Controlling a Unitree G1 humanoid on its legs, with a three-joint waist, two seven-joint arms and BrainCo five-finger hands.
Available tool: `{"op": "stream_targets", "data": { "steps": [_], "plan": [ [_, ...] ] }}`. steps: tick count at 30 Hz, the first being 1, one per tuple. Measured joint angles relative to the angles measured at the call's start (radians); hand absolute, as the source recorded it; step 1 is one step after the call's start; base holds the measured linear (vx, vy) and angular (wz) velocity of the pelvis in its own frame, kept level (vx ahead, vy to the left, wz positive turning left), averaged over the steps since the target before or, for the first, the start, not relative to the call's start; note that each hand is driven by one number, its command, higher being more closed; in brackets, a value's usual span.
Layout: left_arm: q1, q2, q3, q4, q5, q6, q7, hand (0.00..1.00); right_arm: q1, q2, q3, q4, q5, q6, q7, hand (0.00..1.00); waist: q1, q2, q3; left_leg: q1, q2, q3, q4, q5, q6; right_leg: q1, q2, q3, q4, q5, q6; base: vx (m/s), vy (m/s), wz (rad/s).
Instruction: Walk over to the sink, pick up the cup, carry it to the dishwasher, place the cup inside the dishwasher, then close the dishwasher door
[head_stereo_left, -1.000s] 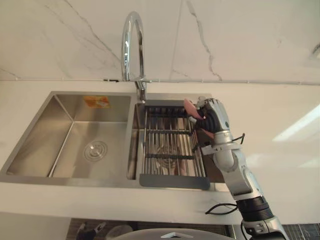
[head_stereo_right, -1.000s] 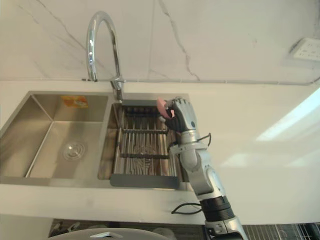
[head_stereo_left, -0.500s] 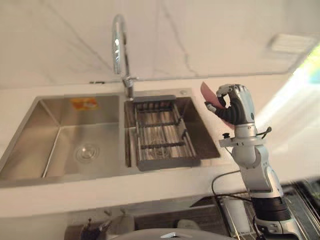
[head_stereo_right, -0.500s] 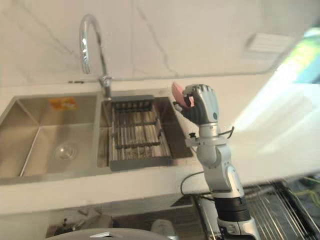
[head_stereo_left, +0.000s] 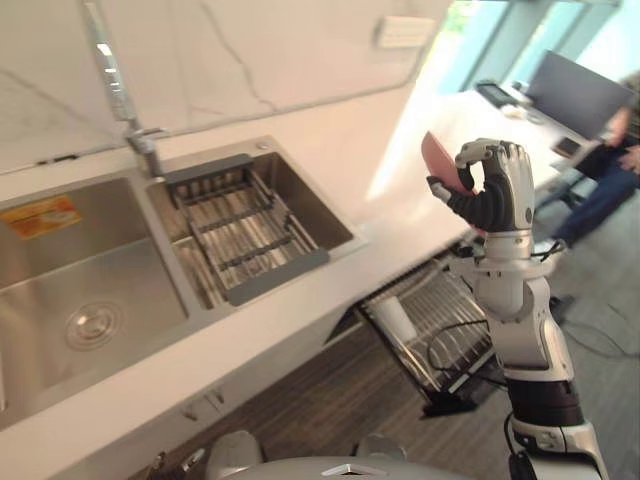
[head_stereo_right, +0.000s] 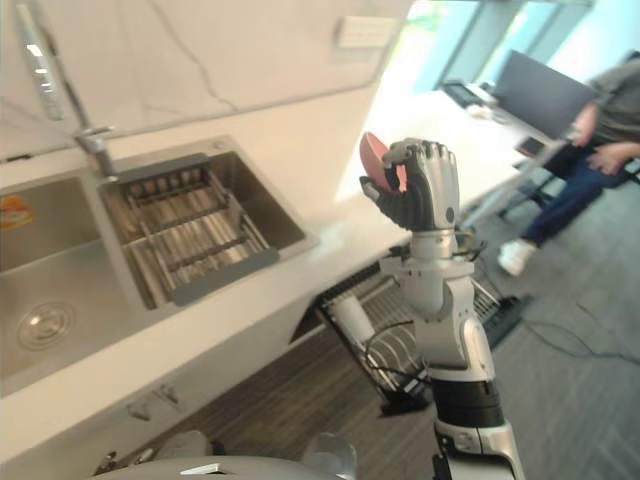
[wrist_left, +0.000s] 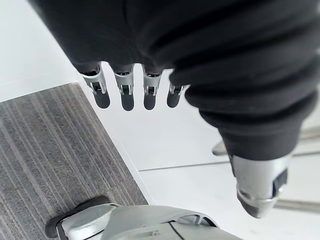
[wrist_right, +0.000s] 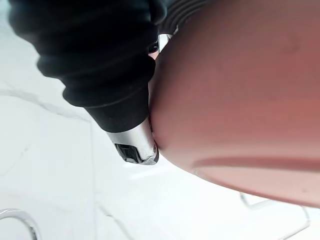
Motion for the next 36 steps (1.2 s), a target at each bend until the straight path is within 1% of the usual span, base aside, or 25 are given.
{"op": "stream_targets", "data": {
  "steps": [1, 2, 3, 4, 6, 7, 8, 9, 10, 11, 12, 14, 16, 18, 19, 21, 23, 25, 26, 27, 28, 30, 33, 36],
  "plan": [
    [-0.007, 0.016, 0.000, -0.004, -0.008, 0.003, 0.000, 0.00, -0.001, 0.000, 0.000, 0.004, -0.007, 0.005, 0.003, 1.00, 0.003, -0.005, -0.003, -0.001, 0.008, 0.014, -0.018, 0.014, -0.008, 0.017, -0.014, 0.000, -0.009, 0.018, -0.027, -0.13, -0.135, -0.98],
    [-0.018, 0.019, 0.000, -0.005, -0.008, 0.011, -0.002, 0.00, -0.001, 0.000, 0.000, 0.004, -0.008, 0.008, 0.013, 1.00, 0.004, -0.008, -0.005, 0.000, 0.014, 0.023, -0.038, 0.033, -0.018, 0.032, -0.025, -0.003, -0.017, 0.025, -0.031, -0.08, -0.169, -0.48],
    [-0.024, 0.025, 0.000, -0.008, -0.008, 0.019, -0.006, 0.00, -0.001, 0.000, 0.000, 0.004, -0.008, 0.009, 0.022, 1.00, 0.004, -0.010, -0.007, 0.002, 0.020, 0.028, -0.057, 0.052, -0.026, 0.039, -0.029, -0.004, -0.023, 0.026, -0.028, -0.10, -0.237, -0.44],
    [-0.024, 0.029, 0.002, -0.020, -0.008, 0.029, -0.008, 0.00, -0.001, -0.001, 0.000, 0.004, -0.008, 0.011, 0.038, 1.00, 0.007, -0.012, -0.008, 0.007, 0.030, 0.046, -0.081, 0.074, -0.037, 0.040, -0.034, -0.023, -0.038, 0.031, -0.018, -0.08, -0.225, -0.39],
    [-0.024, 0.031, 0.003, -0.022, -0.008, 0.040, -0.011, 0.00, -0.001, -0.001, 0.001, 0.007, -0.007, 0.017, 0.043, 1.00, 0.009, -0.017, -0.010, 0.012, 0.039, 0.057, -0.098, 0.099, -0.055, 0.045, -0.035, -0.052, -0.084, 0.055, 0.014, -0.07, -0.230, -0.27],
    [-0.023, 0.038, 0.005, -0.023, -0.008, 0.044, -0.019, 0.00, -0.001, -0.001, 0.001, 0.012, -0.006, 0.024, 0.044, 1.00, 0.013, -0.044, -0.021, 0.014, 0.036, 0.070, -0.107, 0.121, -0.082, 0.047, -0.029, -0.071, -0.157, 0.163, 0.020, -0.08, -0.360, -0.22],
    [-0.025, 0.033, 0.008, -0.016, -0.007, 0.049, -0.021, 0.00, 0.008, -0.009, -0.003, 0.027, -0.004, 0.029, 0.043, 1.00, 0.022, -0.046, -0.028, 0.015, 0.042, 0.065, -0.126, 0.134, -0.117, 0.064, -0.010, -0.077, -0.200, 0.140, 0.080, -0.07, -0.354, -0.23],
    [-0.024, 0.023, 0.006, -0.017, -0.007, 0.049, -0.021, 0.00, 0.013, -0.015, -0.004, 0.036, -0.001, 0.033, 0.043, 1.00, 0.024, -0.035, -0.032, 0.014, 0.049, 0.054, -0.146, 0.151, -0.127, 0.070, 0.009, -0.076, -0.228, 0.135, 0.087, -0.07, -0.375, -0.35],
    [-0.021, 0.005, 0.003, -0.021, -0.006, 0.048, -0.021, 0.00, 0.028, -0.027, -0.005, 0.038, 0.008, 0.047, 0.046, 1.00, 0.034, -0.028, -0.038, 0.011, 0.055, 0.035, -0.191, 0.188, -0.144, 0.071, 0.040, -0.077, -0.275, 0.124, 0.112, -0.08, -0.320, -0.40],
    [-0.018, -0.004, 0.003, -0.021, -0.005, 0.047, -0.021, 0.00, 0.032, -0.024, -0.008, 0.038, 0.014, 0.054, 0.054, 1.00, 0.035, -0.029, -0.038, 0.009, 0.055, 0.029, -0.235, 0.228, -0.156, 0.075, 0.062, -0.080, -0.321, 0.103, 0.149, -0.07, -0.323, -0.37],
    [-0.018, -0.007, 0.003, -0.021, -0.005, 0.047, -0.021, 0.00, 0.035, -0.024, -0.013, 0.038, 0.014, 0.055, 0.059, 1.00, 0.032, -0.032, -0.036, 0.006, 0.055, 0.026, -0.255, 0.246, -0.159, 0.075, 0.070, -0.081, -0.341, 0.093, 0.165, -0.05, -0.268, -0.16],
    [-0.018, -0.021, 0.003, -0.020, 0.007, 0.037, -0.021, 0.00, 0.065, -0.022, -0.047, 0.061, 0.014, 0.055, 0.076, 1.00, 0.031, -0.039, -0.031, 0.008, 0.056, 0.014, -0.336, 0.324, -0.171, 0.076, 0.105, -0.092, -0.395, 0.066, 0.205, -0.04, -0.226, 0.01],
    [-0.016, -0.023, 0.005, -0.019, 0.015, 0.026, -0.017, 0.00, 0.071, -0.022, -0.052, 0.114, 0.014, 0.056, 0.078, 1.00, 0.032, -0.042, -0.027, 0.005, 0.062, 0.007, -0.366, 0.355, -0.181, 0.074, 0.119, -0.106, -0.406, 0.045, 0.227, -0.06, -0.140, 0.12],
    [-0.023, -0.018, 0.005, -0.020, 0.014, 0.012, -0.013, 0.00, 0.070, -0.022, -0.053, 0.149, 0.014, 0.058, 0.076, 1.00, 0.031, -0.050, -0.012, -0.028, 0.063, -0.014, -0.364, 0.367, -0.188, 0.063, 0.121, -0.123, -0.410, 0.016, 0.240, -0.09, -0.090, 0.25],
    [-0.036, -0.015, 0.005, -0.021, 0.013, 0.006, -0.007, 0.00, 0.063, -0.022, -0.051, 0.170, 0.014, 0.058, 0.075, 1.00, 0.035, -0.053, 0.006, -0.054, 0.063, -0.028, -0.364, 0.377, -0.191, 0.045, 0.122, -0.134, -0.410, -0.003, 0.245, -0.14, -0.068, 0.26],
    [-0.059, -0.016, 0.004, -0.021, 0.003, 0.003, -0.005, 0.00, 0.013, -0.023, -0.047, 0.219, 0.013, 0.058, 0.070, 1.00, 0.034, -0.040, 0.043, -0.104, 0.072, -0.055, -0.366, 0.396, -0.185, -0.015, 0.128, -0.137, -0.379, -0.012, 0.235, -0.19, -0.035, 0.15],
    [-0.084, -0.016, 0.003, -0.021, -0.020, -0.013, -0.003, 0.00, -0.085, -0.027, -0.039, 0.293, 0.013, 0.066, 0.042, 1.00, 0.035, -0.021, 0.100, -0.169, 0.073, -0.083, -0.369, 0.417, -0.175, -0.089, 0.129, -0.136, -0.351, -0.007, 0.225, -0.20, 0.020, 0.03],
    [-0.101, -0.016, 0.001, -0.021, -0.038, -0.016, -0.002, 0.00, -0.144, -0.045, -0.028, 0.337, 0.012, 0.070, 0.033, 1.00, 0.036, -0.008, 0.138, -0.201, 0.072, -0.092, -0.369, 0.434, -0.171, -0.121, 0.129, -0.136, -0.349, 0.006, 0.222, -0.13, 0.040, 0.00],
    [-0.113, -0.013, 0.001, -0.022, -0.065, -0.020, 0.002, 0.00, -0.205, -0.071, 0.007, 0.385, 0.012, 0.073, 0.033, 1.00, 0.036, -0.002, 0.168, -0.232, 0.068, -0.093, -0.369, 0.446, -0.166, -0.153, 0.127, -0.136, -0.348, 0.019, 0.221, -0.09, 0.043, -0.01],
    [-0.120, -0.012, 0.001, -0.021, -0.070, -0.020, 0.002, 0.00, -0.224, -0.081, 0.019, 0.397, 0.012, 0.075, 0.032, 1.00, 0.037, 0.000, 0.179, -0.241, 0.067, -0.094, -0.370, 0.449, -0.162, -0.162, 0.127, -0.136, -0.347, 0.027, 0.221, -0.07, 0.046, 0.00],
    [-0.132, -0.010, 0.001, -0.022, -0.087, -0.021, 0.003, 0.00, -0.262, -0.091, 0.041, 0.423, 0.012, 0.076, 0.032, 1.00, 0.041, 0.004, 0.195, -0.263, 0.063, -0.095, -0.370, 0.459, -0.150, -0.181, 0.124, -0.136, -0.348, 0.035, 0.222, -0.01, 0.033, 0.04],
    [-0.156, -0.010, -0.003, -0.026, -0.105, -0.023, 0.002, 0.00, -0.340, -0.095, 0.076, 0.479, 0.012, 0.079, 0.032, 1.00, 0.042, 0.013, 0.228, -0.282, 0.050, -0.098, -0.369, 0.465, -0.143, -0.203, 0.116, -0.136, -0.343, 0.040, 0.226, 0.00, 0.026, 0.06],
    [-0.187, -0.009, -0.013, -0.030, -0.110, -0.026, 0.002, 0.00, -0.419, -0.130, 0.124, 0.549, 0.012, 0.093, 0.032, 1.00, 0.053, 0.032, 0.243, -0.321, 0.035, -0.114, -0.369, 0.469, -0.136, -0.238, 0.102, -0.136, -0.335, 0.043, 0.230, 0.01, 0.031, 0.12],
    [-0.221, -0.004, -0.043, -0.032, -0.144, -0.035, 0.002, 0.00, -0.530, -0.151, 0.180, 0.661, 0.013, 0.099, 0.031, 1.00, 0.067, 0.053, 0.262, -0.359, 0.025, -0.123, -0.367, 0.474, -0.130, -0.276, 0.093, -0.137, -0.329, 0.046, 0.233, 0.02, 0.027, 0.07]
  ]
}}
